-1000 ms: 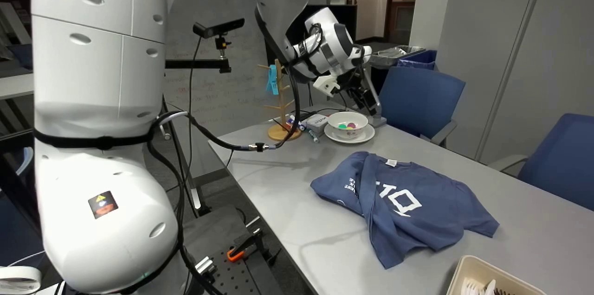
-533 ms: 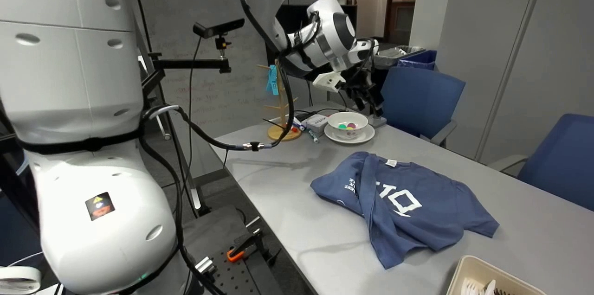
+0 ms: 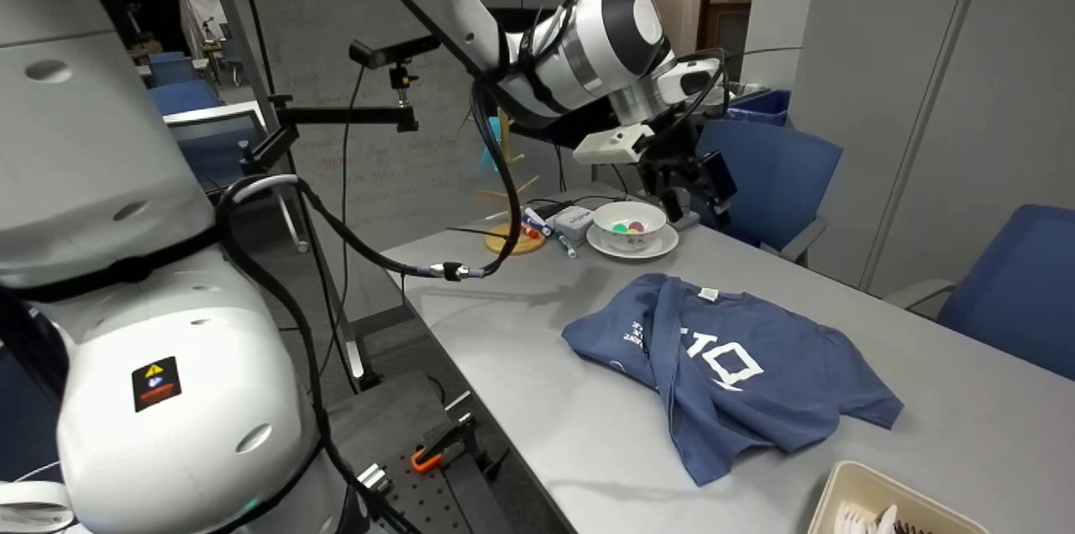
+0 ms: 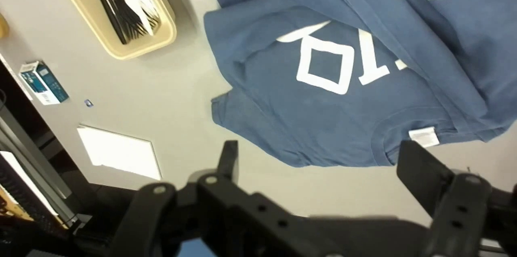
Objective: Fold the t-shirt on the table
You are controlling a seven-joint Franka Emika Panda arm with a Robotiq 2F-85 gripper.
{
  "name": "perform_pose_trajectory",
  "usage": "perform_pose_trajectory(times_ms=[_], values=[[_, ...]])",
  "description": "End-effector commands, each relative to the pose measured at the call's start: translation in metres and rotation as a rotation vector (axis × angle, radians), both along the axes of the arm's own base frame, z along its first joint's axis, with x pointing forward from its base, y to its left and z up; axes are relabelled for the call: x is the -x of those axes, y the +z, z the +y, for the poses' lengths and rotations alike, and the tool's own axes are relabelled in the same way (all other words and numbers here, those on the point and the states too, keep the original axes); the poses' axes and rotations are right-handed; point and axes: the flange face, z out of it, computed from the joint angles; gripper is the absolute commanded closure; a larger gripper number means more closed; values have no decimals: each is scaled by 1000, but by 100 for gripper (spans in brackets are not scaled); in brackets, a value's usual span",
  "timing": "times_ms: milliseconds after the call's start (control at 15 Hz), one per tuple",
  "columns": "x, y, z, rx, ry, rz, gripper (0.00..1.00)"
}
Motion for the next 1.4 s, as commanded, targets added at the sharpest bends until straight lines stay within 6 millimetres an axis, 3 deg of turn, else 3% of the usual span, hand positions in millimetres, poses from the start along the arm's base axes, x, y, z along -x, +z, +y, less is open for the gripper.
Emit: perform_pose_trajectory(times_ms=[0,400,600,933,1333], values=[[4,2,-5,2,-3,3,0],[2,-5,2,3,11,11,0],[3,-34,-7,14,16,62,0],[25,-98,-32,20,30,235,0],[34,-129,-50,0,210,374,0]])
